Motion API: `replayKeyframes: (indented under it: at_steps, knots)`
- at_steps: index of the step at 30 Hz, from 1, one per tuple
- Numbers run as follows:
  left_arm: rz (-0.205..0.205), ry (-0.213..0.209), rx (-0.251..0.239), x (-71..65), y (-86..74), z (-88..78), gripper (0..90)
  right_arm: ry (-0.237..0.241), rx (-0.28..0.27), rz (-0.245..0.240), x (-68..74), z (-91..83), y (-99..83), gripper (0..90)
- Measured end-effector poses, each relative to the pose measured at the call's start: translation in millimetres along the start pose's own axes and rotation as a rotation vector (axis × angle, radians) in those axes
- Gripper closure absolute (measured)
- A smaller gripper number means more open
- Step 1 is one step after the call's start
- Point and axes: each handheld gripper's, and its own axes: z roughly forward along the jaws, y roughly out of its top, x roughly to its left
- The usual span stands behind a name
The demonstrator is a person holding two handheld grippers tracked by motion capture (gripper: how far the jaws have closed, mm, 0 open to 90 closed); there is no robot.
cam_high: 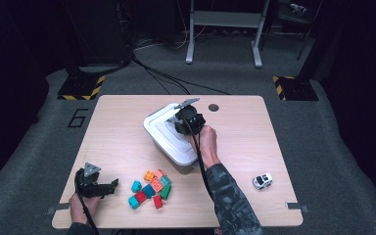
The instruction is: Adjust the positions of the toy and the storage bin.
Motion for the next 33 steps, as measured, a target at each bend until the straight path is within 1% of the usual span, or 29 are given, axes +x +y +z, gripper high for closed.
replayKeyframes:
  at_steps: [1, 2, 3, 4, 5, 6, 9, 13, 15, 16, 17, 18, 21, 23, 24, 25, 27, 28, 29, 32, 33]
  knots:
    - [0.000, 0.000, 0.000, 0.0, 0.0, 0.0, 3.3, -0.003, -0.013, -0.021, -1.3, 0.2, -0.3, 67.3]
    - [0.000, 0.000, 0.001, 0.1, 0.0, 0.0, 3.3, -0.007, 0.012, 0.006, 1.0, -1.9, -0.8, 67.4]
    - [0.000, 0.000, 0.000, 0.0, 0.0, 0.0, 3.3, -0.010, 0.020, 0.013, 1.7, -3.3, -1.2, 67.4]
    - [0.000, 0.000, 0.000, 0.0, 0.0, 0.0, 3.3, -0.012, 0.016, 0.006, 1.0, -3.8, -1.9, 67.4]
    - [-0.002, 0.000, -0.001, -0.1, 0.0, 0.1, 3.3, -0.009, 0.021, 0.017, 1.3, -5.3, -3.0, 67.4]
    - [-0.002, 0.000, -0.001, -0.1, 0.0, 0.1, 3.3, -0.007, 0.022, 0.013, 0.6, -6.1, -3.6, 67.4]
    - [-0.001, 0.000, -0.001, -0.1, 0.0, 0.1, 3.3, -0.005, 0.025, 0.033, 1.7, -9.4, -6.0, 67.4]
    - [-0.001, 0.000, -0.001, -0.1, 0.0, 0.0, 3.3, -0.002, 0.023, 0.034, 3.8, -13.2, -9.7, 67.4]
    - [-0.001, 0.000, -0.001, -0.2, 0.0, 0.0, 3.3, -0.004, 0.022, 0.050, 5.5, -14.7, -11.3, 67.4]
    - [-0.001, 0.000, -0.001, -0.1, 0.0, 0.0, 3.3, -0.005, 0.021, 0.045, 5.9, -15.6, -12.2, 67.4]
    - [-0.001, 0.000, -0.001, -0.2, 0.0, 0.0, 3.3, -0.009, 0.023, 0.051, 7.6, -16.7, -13.1, 67.4]
    - [-0.001, 0.000, -0.001, -0.2, 0.0, 0.0, 3.3, -0.009, 0.017, 0.042, 8.2, -17.2, -14.0, 67.4]
    - [-0.001, 0.001, -0.001, -0.2, 0.0, 0.0, 3.3, -0.008, 0.013, 0.045, 10.1, -19.1, -16.3, 67.4]
    - [0.000, 0.000, -0.001, -0.1, 0.0, 0.0, 3.3, -0.005, 0.003, 0.035, 8.8, -19.1, -17.2, 67.4]
    - [-0.001, 0.001, -0.001, -0.2, 0.0, 0.0, 3.3, -0.006, 0.004, 0.047, 9.3, -19.3, -17.4, 67.4]
    - [0.000, 0.001, -0.001, -0.1, 0.0, 0.0, 3.3, -0.008, 0.001, 0.039, 9.2, -19.1, -17.6, 67.4]
    - [0.000, 0.001, -0.001, -0.2, 0.0, 0.0, 3.3, -0.013, -0.001, 0.042, 10.4, -19.2, -17.5, 67.4]
    - [-0.001, 0.000, -0.002, -0.2, 0.0, 0.0, 3.3, -0.014, -0.004, 0.026, 9.3, -19.1, -17.6, 67.4]
    - [-0.001, 0.001, -0.001, -0.2, 0.0, 0.0, 3.3, -0.013, -0.004, 0.025, 9.1, -19.1, -17.6, 67.4]
    - [-0.001, 0.000, -0.002, -0.3, -0.1, 0.0, 3.4, -0.014, -0.004, 0.024, 9.0, -18.7, -17.2, 67.4]
    - [-0.001, 0.000, -0.002, -0.3, -0.1, 0.0, 3.4, -0.017, -0.001, 0.039, 10.4, -18.7, -17.0, 67.4]
